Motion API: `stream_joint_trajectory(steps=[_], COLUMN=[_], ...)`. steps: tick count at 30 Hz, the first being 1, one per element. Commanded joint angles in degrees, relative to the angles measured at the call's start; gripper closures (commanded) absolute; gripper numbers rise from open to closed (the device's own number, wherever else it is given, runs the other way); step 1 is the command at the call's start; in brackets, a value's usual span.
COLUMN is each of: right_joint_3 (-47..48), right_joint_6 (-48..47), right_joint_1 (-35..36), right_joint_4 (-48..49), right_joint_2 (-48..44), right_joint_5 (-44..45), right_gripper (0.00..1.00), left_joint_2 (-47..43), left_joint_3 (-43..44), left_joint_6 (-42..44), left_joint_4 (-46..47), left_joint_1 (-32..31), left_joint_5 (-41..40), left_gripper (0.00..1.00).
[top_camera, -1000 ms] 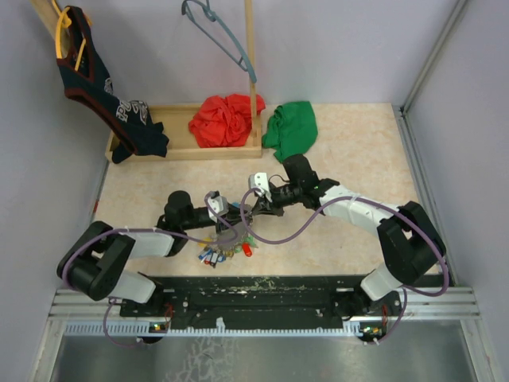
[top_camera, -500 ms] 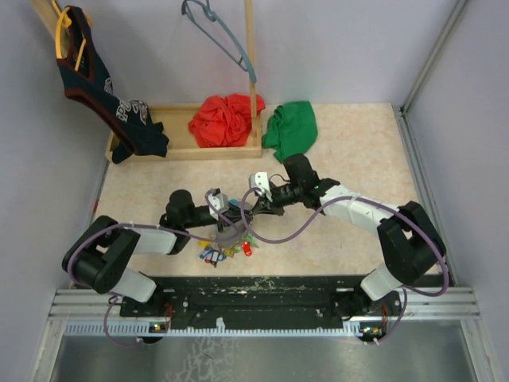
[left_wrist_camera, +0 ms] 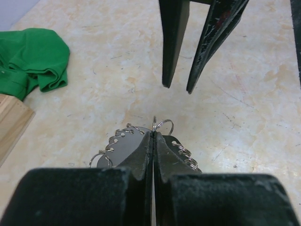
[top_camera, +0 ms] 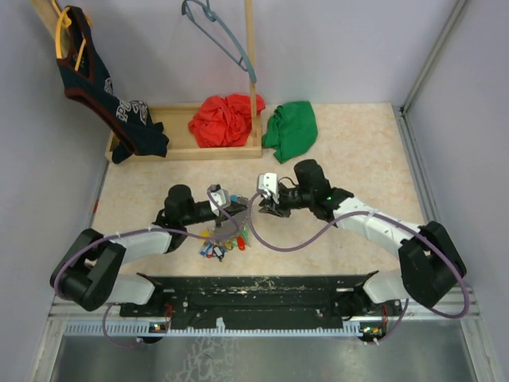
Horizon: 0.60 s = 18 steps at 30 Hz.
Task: Put the keys on the keyring
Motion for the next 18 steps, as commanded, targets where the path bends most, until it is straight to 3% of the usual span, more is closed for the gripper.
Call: stream_joint_trajectory(steps=[1,9,18], right_joint_3=[-6.0,-9.7,-4.6], right_joint_6=[3.7,4.3,0.3], right_joint_1=[0.0,0.1,0.9], right_joint_4=[11.4,24.0,20.6], right_joint_2=[-4.5,-2.6,3.1], right_joint_5=[3.8,2.4,-2.5], right_gripper=[0.79,0.80,0.80], left_joint_2=[-2.8,-3.1,-3.0], left_joint_3=[1.6,2.3,2.7], left_joint_6=[4.7,6.0,6.2], left_joint_4=[-6.2,-7.6,-8.4], left_joint_1=[-0.1,-0.5,-0.7], left_joint_5=[-2.1,1.1,2.2], left_gripper=[1.00,1.00,1.00])
